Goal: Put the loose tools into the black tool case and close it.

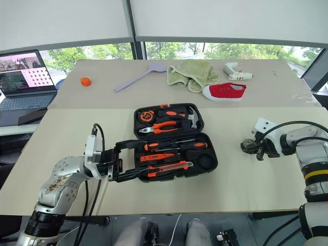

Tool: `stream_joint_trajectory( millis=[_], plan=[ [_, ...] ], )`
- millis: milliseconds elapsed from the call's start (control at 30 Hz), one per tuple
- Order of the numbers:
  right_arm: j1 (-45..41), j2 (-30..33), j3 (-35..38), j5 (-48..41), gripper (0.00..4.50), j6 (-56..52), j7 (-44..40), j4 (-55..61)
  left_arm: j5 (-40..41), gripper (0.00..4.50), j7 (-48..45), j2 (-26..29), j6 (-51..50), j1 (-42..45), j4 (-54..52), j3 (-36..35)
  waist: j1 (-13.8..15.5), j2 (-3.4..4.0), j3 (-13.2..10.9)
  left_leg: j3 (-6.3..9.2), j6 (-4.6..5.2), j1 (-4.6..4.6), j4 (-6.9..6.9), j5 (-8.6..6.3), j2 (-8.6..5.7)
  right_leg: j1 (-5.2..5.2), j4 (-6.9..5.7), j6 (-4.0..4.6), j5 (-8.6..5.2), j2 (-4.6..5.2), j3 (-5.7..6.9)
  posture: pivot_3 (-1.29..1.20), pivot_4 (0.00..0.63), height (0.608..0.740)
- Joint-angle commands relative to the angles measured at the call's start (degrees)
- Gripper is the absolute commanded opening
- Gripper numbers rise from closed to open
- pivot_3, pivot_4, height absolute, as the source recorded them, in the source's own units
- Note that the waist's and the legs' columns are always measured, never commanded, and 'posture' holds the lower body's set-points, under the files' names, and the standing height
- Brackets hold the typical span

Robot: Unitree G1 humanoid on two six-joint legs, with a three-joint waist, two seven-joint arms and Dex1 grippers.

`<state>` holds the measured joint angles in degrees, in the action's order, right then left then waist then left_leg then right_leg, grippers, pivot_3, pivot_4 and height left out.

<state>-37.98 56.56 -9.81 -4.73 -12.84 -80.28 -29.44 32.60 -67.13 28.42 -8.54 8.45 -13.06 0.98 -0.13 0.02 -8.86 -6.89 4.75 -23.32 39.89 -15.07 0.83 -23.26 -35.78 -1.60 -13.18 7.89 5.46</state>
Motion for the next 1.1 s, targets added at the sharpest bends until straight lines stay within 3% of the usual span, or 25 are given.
stream_joint_trajectory(
  millis=[33, 267, 500, 1000, 1033, 1100],
  plan=[
    [-1.1, 0.7, 1.8, -10.3, 0.02, -13.2, -7.9, 19.2, -0.5, 4.50, -1.0, 1.1, 2.5, -0.5, -1.4, -0.9, -0.2, 0.01, 0.0, 0.03, -0.01, 0.02, -0.01, 0.01, 0.02, 0.02, -0.01, 0.01, 0.00, -0.01, 0.03, 0.00, 0.150, 0.740],
    [-1.0, -1.4, -4.7, -12.9, 0.02, -28.7, -5.4, 36.1, -1.3, 4.50, -0.8, 1.2, 3.7, -1.0, -1.1, -0.4, 0.6, -0.02, 0.0, 0.16, 0.09, -0.03, -0.01, -0.11, -0.03, 0.01, 0.02, 0.02, 0.01, 0.52, 0.19, 0.00, 0.150, 0.740],
    [1.3, 1.1, -13.6, -3.2, 0.02, -25.4, -3.1, 36.8, -2.5, 4.50, -0.2, 1.4, 4.2, -2.3, -2.0, 0.0, 0.8, -0.03, 0.0, 0.15, 0.12, -0.23, 0.03, -0.12, -0.12, -0.16, 0.03, 0.01, 0.02, 0.49, 0.27, 0.00, 0.150, 0.740],
    [1.2, -1.0, -15.4, 0.3, 0.02, -23.8, -1.1, 34.7, -2.9, 4.50, 1.3, 1.8, 4.0, -4.1, -1.9, -0.2, 0.8, -0.13, 0.0, 0.13, 0.12, -0.15, 0.06, -0.11, -0.11, -0.05, 0.01, 0.00, 0.01, 0.35, 0.31, 0.00, 0.150, 0.740],
    [1.1, -1.1, -15.2, -0.1, 0.77, -24.3, -1.6, 35.1, -3.0, 4.50, 1.5, 2.0, 3.8, -4.2, -1.9, -0.4, 0.7, -0.14, 0.0, 0.14, 0.12, -0.13, 0.06, -0.11, -0.11, -0.04, 0.00, 0.00, 0.01, 0.34, 0.31, 0.00, 0.150, 0.740],
    [0.7, -1.6, -14.4, -0.4, 1.32, -23.7, -1.5, 35.1, -3.3, 4.50, 2.2, 2.4, 4.1, -4.5, -1.9, -0.9, 0.7, -0.14, 0.0, 0.14, 0.11, -0.07, 0.06, -0.11, -0.10, 0.00, -0.01, 0.00, 0.01, 0.34, 0.31, 0.00, 0.150, 0.740]
  ],
)
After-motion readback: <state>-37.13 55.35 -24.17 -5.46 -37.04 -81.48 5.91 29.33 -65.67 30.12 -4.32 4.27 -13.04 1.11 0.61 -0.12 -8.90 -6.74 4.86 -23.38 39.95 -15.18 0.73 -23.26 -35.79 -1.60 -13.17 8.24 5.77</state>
